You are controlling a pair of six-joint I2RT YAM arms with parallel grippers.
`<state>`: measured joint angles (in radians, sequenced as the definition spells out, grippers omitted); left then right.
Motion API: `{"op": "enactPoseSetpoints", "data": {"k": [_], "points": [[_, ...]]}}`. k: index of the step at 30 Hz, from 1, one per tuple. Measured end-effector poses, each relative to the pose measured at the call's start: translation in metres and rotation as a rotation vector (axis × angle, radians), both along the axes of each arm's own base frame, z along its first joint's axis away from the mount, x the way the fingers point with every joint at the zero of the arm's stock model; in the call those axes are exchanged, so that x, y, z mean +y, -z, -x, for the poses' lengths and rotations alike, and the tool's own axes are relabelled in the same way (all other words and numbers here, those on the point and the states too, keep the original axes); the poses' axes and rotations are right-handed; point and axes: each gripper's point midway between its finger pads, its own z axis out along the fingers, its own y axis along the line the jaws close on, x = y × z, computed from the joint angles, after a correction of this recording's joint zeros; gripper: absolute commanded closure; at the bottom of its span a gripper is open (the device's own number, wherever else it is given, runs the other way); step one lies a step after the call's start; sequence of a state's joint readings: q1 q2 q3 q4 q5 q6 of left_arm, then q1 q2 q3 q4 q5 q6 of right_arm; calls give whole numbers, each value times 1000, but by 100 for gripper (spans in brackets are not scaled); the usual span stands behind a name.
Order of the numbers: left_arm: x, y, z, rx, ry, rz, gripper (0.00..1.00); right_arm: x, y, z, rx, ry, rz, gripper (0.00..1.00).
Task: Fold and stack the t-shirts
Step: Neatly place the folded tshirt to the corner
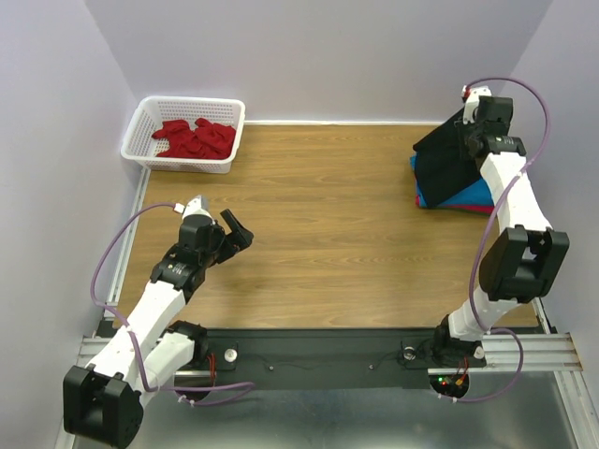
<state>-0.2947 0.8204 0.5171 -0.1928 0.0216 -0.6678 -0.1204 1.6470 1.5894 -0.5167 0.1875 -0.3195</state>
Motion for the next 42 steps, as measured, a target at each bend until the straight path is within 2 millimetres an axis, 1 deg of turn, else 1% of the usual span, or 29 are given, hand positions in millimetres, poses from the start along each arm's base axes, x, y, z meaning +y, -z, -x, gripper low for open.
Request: {"op": "enactPoseSetpoints", "data": {"k": [2,3,4,5,6,8,10,11,12,14,17,19,21,25,28,31,33,35,37,38,39,40,42], "points": [[0,0,0,2,1,-1,2,-7,18,-4,39,13,-6,100],[0,1,0,3,1,-2,1,-10,23,-5,50,18,-9,100],[0,1,0,6,1,-3,2,-17,33,-5,71,32,-14,99],[0,2,0,9,2,-5,2,-24,39,-5,85,45,-18,97],[0,3,0,11,2,-6,2,-31,44,-4,93,59,-21,97],[0,4,0,16,3,-9,2,-42,50,-2,105,83,-29,87],[0,5,0,18,3,-10,2,-50,55,-1,114,104,-35,72],[0,5,0,18,3,-10,2,-54,58,0,117,117,-38,61],[0,5,0,18,3,-10,2,-57,60,-1,120,130,-42,34],[0,5,0,18,3,-10,1,-65,62,-2,118,169,-45,1],[0,4,-1,16,3,-10,2,-74,57,-2,106,207,-31,0],[0,3,-1,14,3,-9,2,-75,51,-4,88,220,-35,0],[0,3,-1,13,3,-9,1,-75,46,-7,67,220,-47,0],[0,2,-1,13,4,-9,2,-64,32,-9,14,200,-114,0],[0,2,-1,13,3,-9,1,-52,12,-8,-53,196,-185,0],[0,3,-1,16,3,-10,2,-34,-14,-1,-143,188,-295,0],[0,3,0,21,3,-11,2,-15,-31,11,-191,160,-387,0],[0,0,0,21,3,-11,1,6,-40,23,-225,123,-487,0],[0,-4,-1,13,3,-9,1,25,-39,38,-227,104,-584,0],[0,-7,-1,8,3,-7,2,29,-38,42,-227,102,-607,0],[0,-10,-1,2,3,-5,1,39,-30,53,-216,100,-658,0],[0,-13,-1,-6,3,-3,2,45,-21,62,-201,109,-693,0],[0,-22,-2,-29,2,4,2,57,4,84,-157,133,-757,0]]}}
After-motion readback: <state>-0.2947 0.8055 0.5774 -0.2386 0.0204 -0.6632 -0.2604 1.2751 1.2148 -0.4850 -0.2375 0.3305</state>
